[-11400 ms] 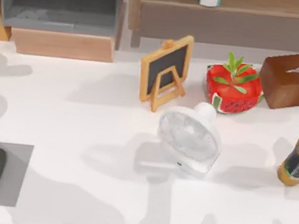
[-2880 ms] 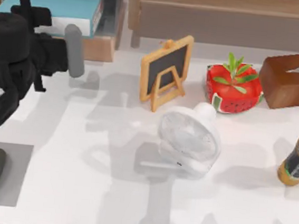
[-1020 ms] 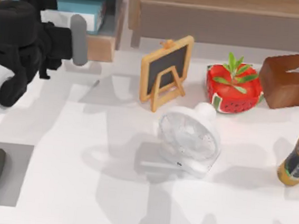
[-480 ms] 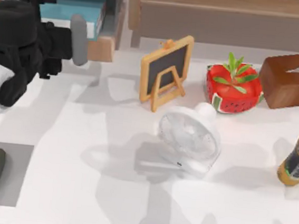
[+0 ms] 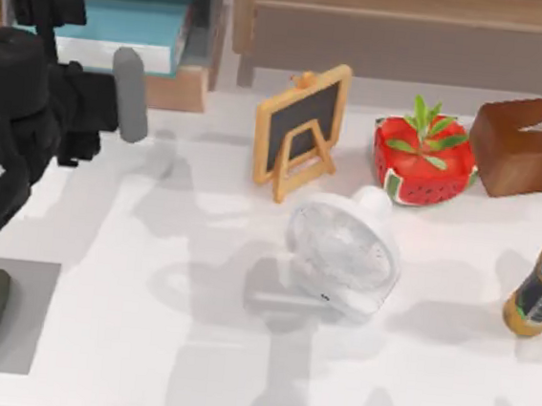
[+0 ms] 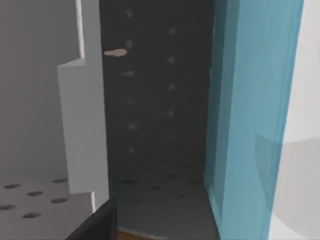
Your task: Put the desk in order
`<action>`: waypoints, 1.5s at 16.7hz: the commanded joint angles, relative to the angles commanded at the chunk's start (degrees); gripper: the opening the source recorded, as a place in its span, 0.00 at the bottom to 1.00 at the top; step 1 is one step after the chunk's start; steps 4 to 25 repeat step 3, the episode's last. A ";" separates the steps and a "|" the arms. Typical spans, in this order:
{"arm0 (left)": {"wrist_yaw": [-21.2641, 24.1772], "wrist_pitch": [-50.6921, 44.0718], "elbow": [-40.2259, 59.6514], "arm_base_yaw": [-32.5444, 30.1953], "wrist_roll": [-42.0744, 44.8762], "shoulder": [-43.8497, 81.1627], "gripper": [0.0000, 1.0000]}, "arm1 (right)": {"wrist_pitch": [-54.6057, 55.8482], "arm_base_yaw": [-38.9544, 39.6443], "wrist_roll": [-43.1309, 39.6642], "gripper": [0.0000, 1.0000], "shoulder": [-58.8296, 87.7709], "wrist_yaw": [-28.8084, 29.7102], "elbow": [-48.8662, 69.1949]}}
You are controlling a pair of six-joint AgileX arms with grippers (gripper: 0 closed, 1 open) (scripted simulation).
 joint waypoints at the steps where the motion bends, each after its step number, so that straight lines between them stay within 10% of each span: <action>1: -0.15 0.30 -1.31 -0.33 0.09 -0.68 1.00 | 0.00 0.00 0.00 1.00 0.00 0.00 0.00; 25: -0.27 0.45 -2.60 -0.68 0.18 -0.94 1.00 | 0.00 0.00 0.00 1.00 0.00 0.00 0.00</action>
